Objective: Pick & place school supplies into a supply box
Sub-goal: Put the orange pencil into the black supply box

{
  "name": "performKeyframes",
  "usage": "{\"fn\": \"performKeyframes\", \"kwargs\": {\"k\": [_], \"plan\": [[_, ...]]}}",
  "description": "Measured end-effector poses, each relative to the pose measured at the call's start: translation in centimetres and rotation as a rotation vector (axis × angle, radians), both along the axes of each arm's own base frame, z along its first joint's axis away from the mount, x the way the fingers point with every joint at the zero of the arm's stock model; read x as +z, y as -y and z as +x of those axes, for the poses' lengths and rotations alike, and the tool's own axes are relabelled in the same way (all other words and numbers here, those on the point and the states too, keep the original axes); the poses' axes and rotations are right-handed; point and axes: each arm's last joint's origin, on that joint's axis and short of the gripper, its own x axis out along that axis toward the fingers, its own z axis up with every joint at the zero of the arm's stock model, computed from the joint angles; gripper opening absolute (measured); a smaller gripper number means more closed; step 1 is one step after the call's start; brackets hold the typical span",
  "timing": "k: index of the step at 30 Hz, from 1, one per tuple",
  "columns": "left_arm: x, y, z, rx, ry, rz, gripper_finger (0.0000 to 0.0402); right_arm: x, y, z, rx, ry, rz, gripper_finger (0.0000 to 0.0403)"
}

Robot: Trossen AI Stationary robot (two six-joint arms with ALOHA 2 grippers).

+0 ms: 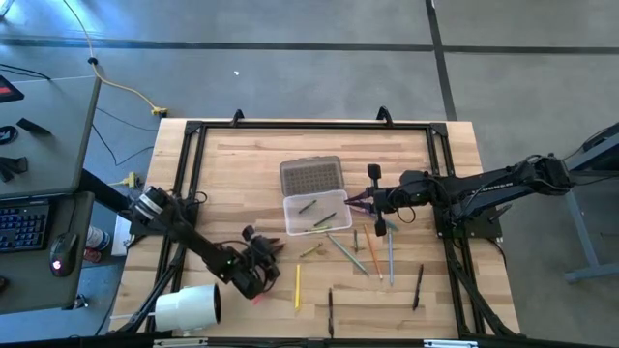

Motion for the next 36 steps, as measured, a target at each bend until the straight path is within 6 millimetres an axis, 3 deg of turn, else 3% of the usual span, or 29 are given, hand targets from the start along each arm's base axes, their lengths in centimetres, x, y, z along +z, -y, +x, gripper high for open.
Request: {"fn": "performKeyframes", "kwargs": {"k": [7,12,19,22,29,36], "plan": [[-2.0,0.3,-0.9,0.1,0.157,0.032,0.0161,0.0,0.0,0.0,0.0,-0.004,0.002,0.0],[-2.2,0.6,-0.9,0.087,0.178,0.031,0.0157,-0.1,0.0,0.0,-0.001,-0.008,0.001,0.0],[-2.2,0.5,-1.0,0.092,0.184,0.034,0.0095,-0.1,0.0,0.0,-0.001,-0.008,0.0,0.0],[-1.9,0.5,-0.9,0.094,0.195,0.017,0.0091,-0.1,0.0,0.0,-0.001,-0.007,-0.001,0.0],[0.9,0.7,0.4,0.096,0.215,-0.004,0.0082,-0.1,0.0,0.0,-0.001,-0.007,-0.001,0.0],[6.3,-1.5,3.5,0.102,0.199,-0.003,0.0037,0.0,0.0,0.0,-0.001,-0.004,-0.001,0.0]]}}
